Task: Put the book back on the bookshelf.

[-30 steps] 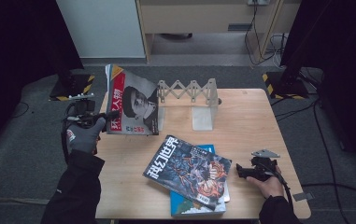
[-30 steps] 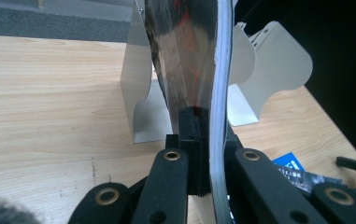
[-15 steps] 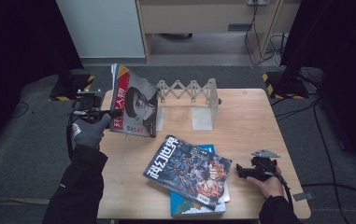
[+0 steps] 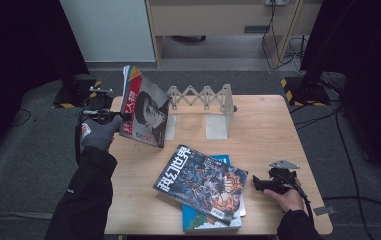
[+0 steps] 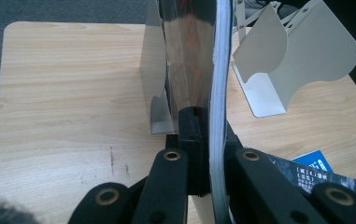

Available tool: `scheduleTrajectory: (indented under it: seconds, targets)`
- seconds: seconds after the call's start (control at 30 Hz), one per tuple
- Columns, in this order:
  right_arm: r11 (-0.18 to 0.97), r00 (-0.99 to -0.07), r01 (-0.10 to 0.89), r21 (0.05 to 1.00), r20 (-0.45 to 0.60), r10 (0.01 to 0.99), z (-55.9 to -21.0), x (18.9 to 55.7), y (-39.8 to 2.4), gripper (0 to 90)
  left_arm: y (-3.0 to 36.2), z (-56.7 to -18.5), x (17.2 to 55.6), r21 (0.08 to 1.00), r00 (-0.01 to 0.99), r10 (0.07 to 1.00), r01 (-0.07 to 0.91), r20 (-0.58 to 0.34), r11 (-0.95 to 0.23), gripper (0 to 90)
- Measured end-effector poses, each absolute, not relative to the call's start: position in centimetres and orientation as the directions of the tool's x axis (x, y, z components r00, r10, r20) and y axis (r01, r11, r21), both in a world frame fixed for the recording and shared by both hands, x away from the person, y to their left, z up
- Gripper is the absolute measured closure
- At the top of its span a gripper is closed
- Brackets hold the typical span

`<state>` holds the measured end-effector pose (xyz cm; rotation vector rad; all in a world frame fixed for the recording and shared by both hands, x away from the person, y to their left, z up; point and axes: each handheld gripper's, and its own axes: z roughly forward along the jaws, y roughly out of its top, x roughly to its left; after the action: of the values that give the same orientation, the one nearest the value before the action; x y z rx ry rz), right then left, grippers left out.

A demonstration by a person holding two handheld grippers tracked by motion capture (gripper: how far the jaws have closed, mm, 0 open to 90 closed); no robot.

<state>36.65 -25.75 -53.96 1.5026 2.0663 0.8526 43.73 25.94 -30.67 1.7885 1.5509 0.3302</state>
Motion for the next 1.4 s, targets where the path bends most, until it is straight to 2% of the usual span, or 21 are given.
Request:
scheduleTrajectory:
  seconds: [0.37,0.8,1.1,1.4]
  targets:
    - [0.220,-0.314,0.677,0.702,0.005,0.949,-53.9,36.6,-25.7,0.4,25.2,-29.6,44.4,0.590,0.164,0.953,0.807,-0.255,0.019,86.2]
    - [0.222,-0.316,0.675,0.704,0.003,0.949,-54.0,36.6,-25.7,0.4,25.3,-29.7,45.9,0.548,0.130,0.951,0.835,-0.282,0.049,86.1]
    - [0.220,-0.317,0.675,0.704,0.007,0.948,-54.0,36.6,-25.7,0.4,24.7,-28.5,47.3,0.500,0.109,0.967,0.866,-0.229,0.021,86.2]
    - [0.222,-0.318,0.675,0.704,0.006,0.948,-54.0,36.6,-25.7,0.4,24.5,-28.2,48.5,0.471,0.094,0.969,0.882,-0.231,0.027,86.2]
